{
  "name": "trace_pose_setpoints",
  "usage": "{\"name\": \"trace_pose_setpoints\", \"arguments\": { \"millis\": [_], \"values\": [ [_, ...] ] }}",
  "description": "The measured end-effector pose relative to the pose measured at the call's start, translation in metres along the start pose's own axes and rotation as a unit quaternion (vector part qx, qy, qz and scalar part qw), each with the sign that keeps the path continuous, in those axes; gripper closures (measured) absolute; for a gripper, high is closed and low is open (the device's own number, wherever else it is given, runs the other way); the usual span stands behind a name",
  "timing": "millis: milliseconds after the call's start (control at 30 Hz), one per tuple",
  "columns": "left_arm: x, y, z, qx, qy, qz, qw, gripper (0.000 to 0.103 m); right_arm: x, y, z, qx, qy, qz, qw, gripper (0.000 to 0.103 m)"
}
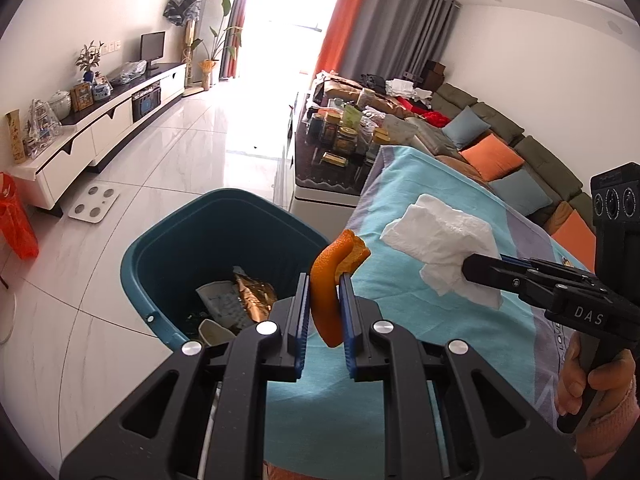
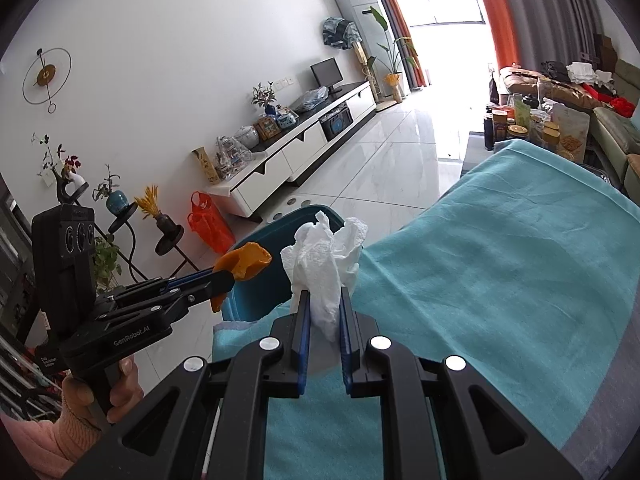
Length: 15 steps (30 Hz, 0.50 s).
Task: Collect trash
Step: 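Lower the orange peel and tissue over the bin opening with both tools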
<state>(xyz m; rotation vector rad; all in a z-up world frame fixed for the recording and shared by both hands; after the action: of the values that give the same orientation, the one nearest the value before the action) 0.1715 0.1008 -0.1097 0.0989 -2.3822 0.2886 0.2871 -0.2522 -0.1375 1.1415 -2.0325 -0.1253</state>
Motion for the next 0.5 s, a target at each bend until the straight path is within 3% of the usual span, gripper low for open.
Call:
{"name": "trace_pose_setpoints", "arguments": {
  "millis": [500],
  "values": [
    [-0.009, 0.02, 0.002, 0.019, 0.004, -0.021, 0.9996, 0.088, -0.024, 0.009, -0.008, 0.016, 0.021, -0.002, 1.0, 0.091]
  ]
}}
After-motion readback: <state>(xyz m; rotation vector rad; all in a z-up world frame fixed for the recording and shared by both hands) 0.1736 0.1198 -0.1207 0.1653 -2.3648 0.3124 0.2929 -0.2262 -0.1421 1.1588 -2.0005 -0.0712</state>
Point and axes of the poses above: each gripper's, at about its wrist camera, not at the fingertips, and x roughly against the way its jaws point, y to its left, z to its underside, the point moved 10 cm from there along -x, roughly the way its jaws point, and after that the axes turned 7 degrees about -z, right-handed, at the moved point
